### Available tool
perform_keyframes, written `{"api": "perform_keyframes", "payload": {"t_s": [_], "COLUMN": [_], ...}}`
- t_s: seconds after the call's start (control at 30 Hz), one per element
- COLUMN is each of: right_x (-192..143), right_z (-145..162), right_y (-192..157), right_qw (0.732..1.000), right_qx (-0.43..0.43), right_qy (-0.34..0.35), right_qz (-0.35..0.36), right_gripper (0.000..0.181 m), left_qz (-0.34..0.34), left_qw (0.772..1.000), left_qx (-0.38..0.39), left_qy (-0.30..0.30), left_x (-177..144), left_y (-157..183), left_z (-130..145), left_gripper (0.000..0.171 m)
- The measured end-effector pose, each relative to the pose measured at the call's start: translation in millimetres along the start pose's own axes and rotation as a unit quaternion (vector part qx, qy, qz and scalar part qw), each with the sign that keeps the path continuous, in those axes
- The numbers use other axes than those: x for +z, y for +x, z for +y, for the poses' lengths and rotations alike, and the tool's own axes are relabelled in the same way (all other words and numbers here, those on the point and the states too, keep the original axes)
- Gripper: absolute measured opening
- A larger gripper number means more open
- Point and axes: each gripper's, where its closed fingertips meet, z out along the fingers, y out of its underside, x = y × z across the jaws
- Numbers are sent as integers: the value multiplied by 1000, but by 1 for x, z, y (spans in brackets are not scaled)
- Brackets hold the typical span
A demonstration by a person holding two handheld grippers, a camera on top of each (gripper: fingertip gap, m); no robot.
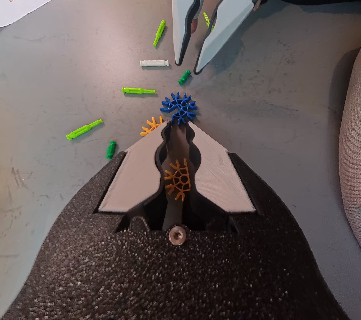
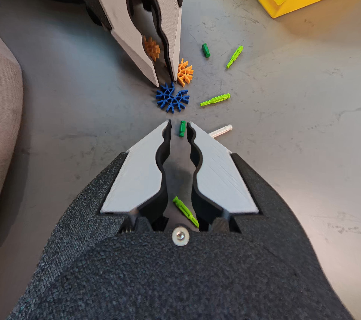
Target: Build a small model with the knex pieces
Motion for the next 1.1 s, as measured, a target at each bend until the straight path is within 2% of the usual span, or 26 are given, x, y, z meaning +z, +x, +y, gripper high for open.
{"api": "perform_keyframes", "payload": {"t_s": [0.1, 0.17, 0.23, 0.37, 0.47, 0.53, 0.67, 0.83, 1.1], "right_x": [-20, -36, -50, -72, -76, -73, -72, -61, -55], "right_z": [-25, -27, -17, 12, 41, 52, 67, 81, 87], "right_y": [20, 52, 92, 172, 226, 247, 256, 248, 246], "right_qw": [995, 986, 973, 938, 912, 900, 886, 890, 891], "right_qx": [44, 73, 101, 170, 205, 220, 212, 217, 221], "right_qy": [86, 123, 130, 97, 23, -15, -70, -85, -94], "right_qz": [21, 81, 159, 285, 354, 377, 407, 392, 386], "right_gripper": [13, 14, 13, 13, 11, 5, 0, 0, 0], "left_qz": [-2, -2, -3, -12, -39, -58, -87, -78, -73], "left_qw": [1000, 1000, 999, 994, 987, 984, 982, 978, 976], "left_qx": [-6, -16, -32, -82, -110, -119, -117, -133, -148], "left_qy": [5, 13, 29, 74, 108, 118, 121, 142, 142], "left_x": [-1, -3, -6, -15, -25, -31, -38, -42, -40], "left_y": [-1, -3, -5, -18, -34, -43, -56, -57, -60], "left_z": [-2, -5, -10, -22, -29, -29, -25, -28, -24], "left_gripper": [16, 17, 17, 19, 18, 19, 19, 19, 19]}}
